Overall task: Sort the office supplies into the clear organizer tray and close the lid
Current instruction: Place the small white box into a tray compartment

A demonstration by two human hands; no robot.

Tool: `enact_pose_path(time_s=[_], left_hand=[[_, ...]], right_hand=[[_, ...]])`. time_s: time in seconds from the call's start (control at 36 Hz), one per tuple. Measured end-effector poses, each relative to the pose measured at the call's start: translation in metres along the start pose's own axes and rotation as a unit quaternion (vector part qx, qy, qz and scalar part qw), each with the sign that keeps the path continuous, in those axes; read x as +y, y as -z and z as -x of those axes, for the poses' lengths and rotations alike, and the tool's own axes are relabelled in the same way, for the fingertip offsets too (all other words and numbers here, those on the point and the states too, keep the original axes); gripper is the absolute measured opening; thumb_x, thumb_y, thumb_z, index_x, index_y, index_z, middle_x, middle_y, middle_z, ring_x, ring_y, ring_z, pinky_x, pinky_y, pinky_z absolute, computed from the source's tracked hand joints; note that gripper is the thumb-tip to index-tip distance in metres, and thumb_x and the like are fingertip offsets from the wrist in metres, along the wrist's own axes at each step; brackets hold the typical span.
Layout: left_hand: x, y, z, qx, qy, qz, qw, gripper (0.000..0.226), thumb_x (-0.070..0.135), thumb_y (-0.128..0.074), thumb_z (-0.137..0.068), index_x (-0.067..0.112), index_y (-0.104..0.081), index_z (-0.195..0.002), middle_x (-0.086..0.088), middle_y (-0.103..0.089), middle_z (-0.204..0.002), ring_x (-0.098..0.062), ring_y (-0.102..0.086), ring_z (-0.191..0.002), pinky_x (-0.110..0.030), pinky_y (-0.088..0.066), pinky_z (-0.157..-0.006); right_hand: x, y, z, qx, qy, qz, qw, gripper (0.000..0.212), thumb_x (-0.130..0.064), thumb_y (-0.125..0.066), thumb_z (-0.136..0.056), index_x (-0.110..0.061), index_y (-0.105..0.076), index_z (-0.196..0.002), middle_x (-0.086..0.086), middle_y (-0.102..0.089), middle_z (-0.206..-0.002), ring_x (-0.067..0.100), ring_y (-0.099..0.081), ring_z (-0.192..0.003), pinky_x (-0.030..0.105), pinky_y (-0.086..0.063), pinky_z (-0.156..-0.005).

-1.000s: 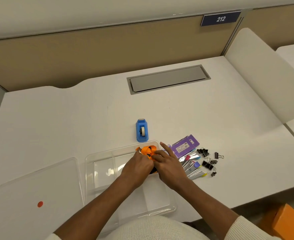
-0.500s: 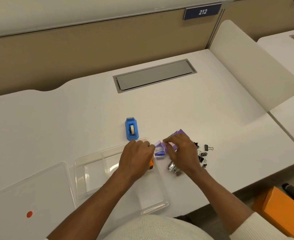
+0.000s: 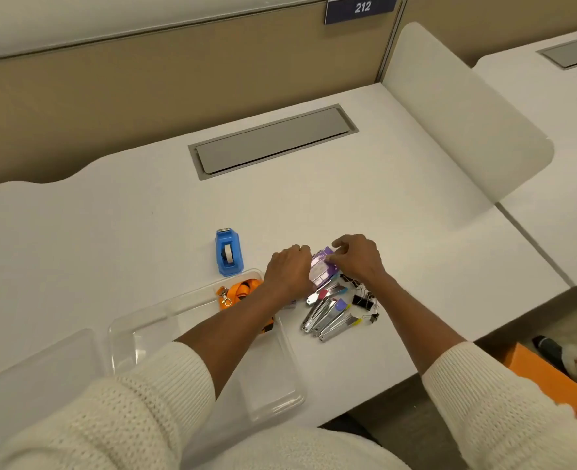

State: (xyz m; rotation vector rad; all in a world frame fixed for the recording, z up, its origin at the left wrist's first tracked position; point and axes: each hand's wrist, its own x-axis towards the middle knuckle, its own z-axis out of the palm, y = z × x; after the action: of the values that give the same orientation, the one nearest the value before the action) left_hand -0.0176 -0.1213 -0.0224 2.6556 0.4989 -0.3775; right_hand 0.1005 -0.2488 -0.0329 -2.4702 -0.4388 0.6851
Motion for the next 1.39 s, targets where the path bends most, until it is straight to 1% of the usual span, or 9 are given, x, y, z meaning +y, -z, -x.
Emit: enact_pose_path(time_s=[0.33, 0.5, 0.61, 0.72, 0.86, 1.0, 1.19, 1.28, 1.39], left_hand=[[-0.001, 0.007, -0.014, -0.016, 0.05, 0.072, 0.996, 0.062, 0.043, -0.093, -0.068, 0.007, -0.066, -0.111, -0.011, -0.07, -0.11, -0.028, -0.065, -0.099, -0.041, -0.054, -0.084], [-0.005, 0.011, -0.008, 0.0, 0.049, 0.107, 0.993, 0.063, 0.04, -0.093, -0.07, 0.009, -0.063, -0.115, -0.008, -0.069, -0.113, -0.026, -0.066, -0.103, -0.042, -0.058, -0.088], [-0.008, 0.013, -0.001, 0.041, 0.034, 0.123, 0.991, 0.047, 0.038, -0.085, -0.082, 0.01, -0.067, -0.116, -0.009, -0.073, -0.113, -0.025, -0.071, -0.1, -0.042, -0.062, -0.085], [-0.012, 0.015, 0.014, 0.128, 0.092, 0.182, 0.971, 0.037, 0.033, -0.08, -0.087, 0.018, -0.067, -0.117, -0.001, -0.072, -0.114, -0.019, -0.069, -0.099, -0.043, -0.063, -0.081], [-0.009, 0.042, 0.056, 0.198, 0.243, 0.37, 0.874, 0.031, 0.041, -0.062, -0.1, 0.012, -0.067, -0.108, 0.006, -0.07, -0.098, -0.014, -0.071, -0.082, -0.027, -0.059, -0.073], [-0.019, 0.064, 0.103, 0.046, 0.283, 0.708, 0.645, 0.057, 0.056, -0.051, -0.101, 0.003, -0.072, -0.106, -0.018, -0.081, -0.093, -0.034, -0.08, -0.086, -0.041, -0.066, -0.082], [-0.056, 0.049, 0.158, 0.039, 0.268, 0.776, 0.569, 0.036, 0.026, -0.073, -0.094, 0.0, -0.072, -0.119, -0.025, -0.075, -0.114, -0.034, -0.075, -0.099, -0.044, -0.063, -0.091], [-0.072, 0.039, 0.177, 0.077, 0.273, 0.749, 0.599, 0.03, 0.021, -0.073, -0.094, -0.001, -0.073, -0.115, -0.019, -0.079, -0.098, -0.029, -0.076, -0.088, -0.036, -0.065, -0.074], [-0.097, 0.029, 0.198, 0.117, 0.286, 0.637, 0.706, 0.027, 0.029, -0.076, -0.092, 0.009, -0.077, -0.111, -0.011, -0.081, -0.098, -0.023, -0.08, -0.086, -0.035, -0.065, -0.073]], right_hand=[[-0.008, 0.003, -0.013, -0.043, -0.047, -0.111, 0.992, 0.046, -0.015, -0.091, -0.069, -0.013, -0.073, -0.111, 0.01, -0.074, -0.103, 0.026, -0.076, -0.086, 0.038, -0.066, -0.065], [-0.005, 0.006, -0.02, -0.066, -0.013, -0.157, 0.985, 0.043, -0.015, -0.094, -0.069, -0.016, -0.075, -0.107, 0.004, -0.073, -0.097, 0.025, -0.072, -0.096, 0.041, -0.064, -0.082], [-0.015, 0.012, -0.011, -0.037, 0.023, -0.18, 0.983, 0.033, -0.009, -0.092, -0.068, -0.019, -0.078, -0.097, 0.002, -0.077, -0.094, 0.024, -0.075, -0.094, 0.044, -0.065, -0.082], [-0.036, 0.025, 0.013, 0.016, 0.095, -0.194, 0.976, 0.038, -0.009, -0.091, -0.07, -0.021, -0.076, -0.104, -0.002, -0.077, -0.096, 0.015, -0.073, -0.091, 0.028, -0.061, -0.071], [-0.067, 0.03, 0.066, 0.098, 0.249, -0.201, 0.942, 0.038, 0.001, -0.086, -0.071, -0.021, -0.076, -0.1, -0.008, -0.076, -0.101, 0.012, -0.071, -0.095, 0.027, -0.058, -0.083], [-0.077, 0.001, 0.107, 0.135, 0.408, -0.134, 0.893, 0.035, 0.009, -0.084, -0.071, -0.015, -0.075, -0.095, -0.008, -0.074, -0.101, 0.022, -0.067, -0.1, 0.046, -0.053, -0.083], [-0.082, -0.045, 0.152, 0.118, 0.565, -0.029, 0.816, 0.014, 0.003, -0.075, -0.087, -0.011, -0.075, -0.087, -0.003, -0.073, -0.105, 0.023, -0.062, -0.095, 0.036, -0.045, -0.079], [-0.078, -0.066, 0.164, 0.053, 0.568, 0.01, 0.821, 0.013, -0.011, -0.076, -0.088, -0.012, -0.074, -0.102, 0.002, -0.07, -0.113, 0.025, -0.061, -0.106, 0.034, -0.047, -0.089], [-0.082, -0.078, 0.172, -0.041, 0.501, 0.037, 0.864, 0.061, -0.036, -0.081, -0.083, -0.022, -0.058, -0.137, -0.001, -0.053, -0.145, 0.024, -0.047, -0.135, 0.041, -0.051, -0.101]])
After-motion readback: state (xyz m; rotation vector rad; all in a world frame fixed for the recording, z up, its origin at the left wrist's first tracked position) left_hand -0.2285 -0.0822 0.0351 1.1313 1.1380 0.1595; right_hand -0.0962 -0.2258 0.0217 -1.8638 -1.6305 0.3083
